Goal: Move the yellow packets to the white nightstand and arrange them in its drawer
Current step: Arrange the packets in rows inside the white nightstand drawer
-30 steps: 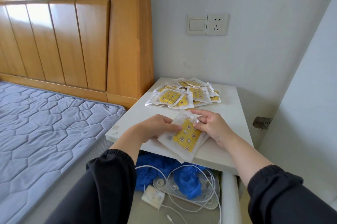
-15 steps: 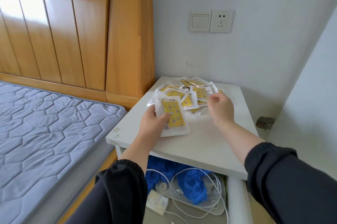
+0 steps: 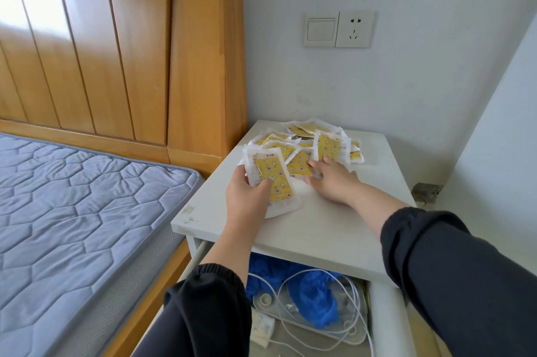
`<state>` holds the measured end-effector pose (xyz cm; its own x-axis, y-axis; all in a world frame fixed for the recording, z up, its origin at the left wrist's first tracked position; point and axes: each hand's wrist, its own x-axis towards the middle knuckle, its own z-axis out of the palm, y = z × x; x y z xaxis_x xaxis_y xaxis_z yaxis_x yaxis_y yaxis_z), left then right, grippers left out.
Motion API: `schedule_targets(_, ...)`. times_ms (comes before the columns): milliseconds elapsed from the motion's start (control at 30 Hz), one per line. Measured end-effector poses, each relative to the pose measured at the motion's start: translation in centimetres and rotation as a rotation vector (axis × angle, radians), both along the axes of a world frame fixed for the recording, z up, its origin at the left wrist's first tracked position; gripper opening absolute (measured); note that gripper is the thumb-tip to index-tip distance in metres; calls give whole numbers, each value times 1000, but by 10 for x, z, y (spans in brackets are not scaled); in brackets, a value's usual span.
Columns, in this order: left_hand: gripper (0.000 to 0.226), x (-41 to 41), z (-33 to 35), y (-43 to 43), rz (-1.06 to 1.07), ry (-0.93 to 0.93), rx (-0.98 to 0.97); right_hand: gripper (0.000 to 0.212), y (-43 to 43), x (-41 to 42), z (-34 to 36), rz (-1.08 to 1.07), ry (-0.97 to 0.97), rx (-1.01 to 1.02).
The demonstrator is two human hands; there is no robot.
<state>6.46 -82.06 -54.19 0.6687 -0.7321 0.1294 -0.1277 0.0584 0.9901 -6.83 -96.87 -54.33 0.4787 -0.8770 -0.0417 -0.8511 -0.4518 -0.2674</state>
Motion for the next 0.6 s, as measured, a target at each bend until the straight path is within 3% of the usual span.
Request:
schedule_targets(433,20,-5,2,4,32,-14,10,27,30,-67,-5,93,-199,-45)
schedule_targets(600,22,-5,3,4,3,-15,23,15,33,-75,11,-233,-471,-105)
